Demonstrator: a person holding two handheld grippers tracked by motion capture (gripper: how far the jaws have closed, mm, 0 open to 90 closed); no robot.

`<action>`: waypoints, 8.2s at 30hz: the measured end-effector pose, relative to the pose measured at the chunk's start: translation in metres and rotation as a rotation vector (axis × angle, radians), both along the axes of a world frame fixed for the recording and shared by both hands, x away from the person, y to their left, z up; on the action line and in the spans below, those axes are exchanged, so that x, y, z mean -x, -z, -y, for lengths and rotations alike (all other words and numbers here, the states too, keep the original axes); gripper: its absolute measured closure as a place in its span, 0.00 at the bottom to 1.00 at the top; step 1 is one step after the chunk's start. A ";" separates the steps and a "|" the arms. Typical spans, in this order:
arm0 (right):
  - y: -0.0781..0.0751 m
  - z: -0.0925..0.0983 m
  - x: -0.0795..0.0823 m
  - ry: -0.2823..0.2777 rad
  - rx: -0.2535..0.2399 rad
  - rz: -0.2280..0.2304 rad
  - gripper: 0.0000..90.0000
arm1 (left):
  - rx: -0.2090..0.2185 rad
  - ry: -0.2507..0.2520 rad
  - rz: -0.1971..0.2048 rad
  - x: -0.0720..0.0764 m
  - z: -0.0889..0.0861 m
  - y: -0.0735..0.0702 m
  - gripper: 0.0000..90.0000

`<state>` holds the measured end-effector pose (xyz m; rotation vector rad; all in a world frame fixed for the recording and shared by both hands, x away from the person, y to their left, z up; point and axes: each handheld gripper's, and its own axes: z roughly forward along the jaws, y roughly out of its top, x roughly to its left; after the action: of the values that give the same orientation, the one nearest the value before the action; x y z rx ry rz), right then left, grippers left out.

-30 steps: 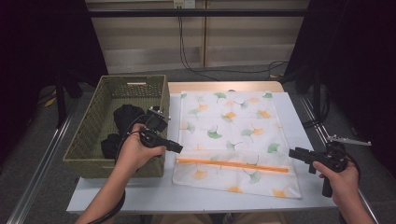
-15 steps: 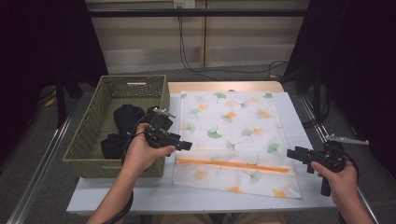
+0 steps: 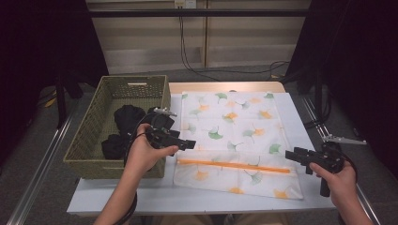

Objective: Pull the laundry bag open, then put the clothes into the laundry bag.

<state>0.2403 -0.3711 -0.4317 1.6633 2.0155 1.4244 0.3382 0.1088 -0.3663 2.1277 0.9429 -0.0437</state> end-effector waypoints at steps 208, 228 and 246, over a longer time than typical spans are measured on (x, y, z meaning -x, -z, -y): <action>-0.026 -0.127 -0.105 -0.252 0.100 0.028 1.00 | 0.012 0.048 -0.055 0.000 0.006 0.008 0.09; -0.037 -0.132 -0.122 -0.266 0.083 0.036 1.00 | 0.016 0.045 -0.049 -0.001 0.003 0.007 0.09; -0.047 -0.133 -0.132 -0.267 0.068 0.049 1.00 | 0.014 0.046 -0.044 -0.001 0.002 0.006 0.09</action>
<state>0.3727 -0.2378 -0.3851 1.3594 2.2988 1.4396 0.3390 0.1072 -0.3725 2.1435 0.9172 -0.1204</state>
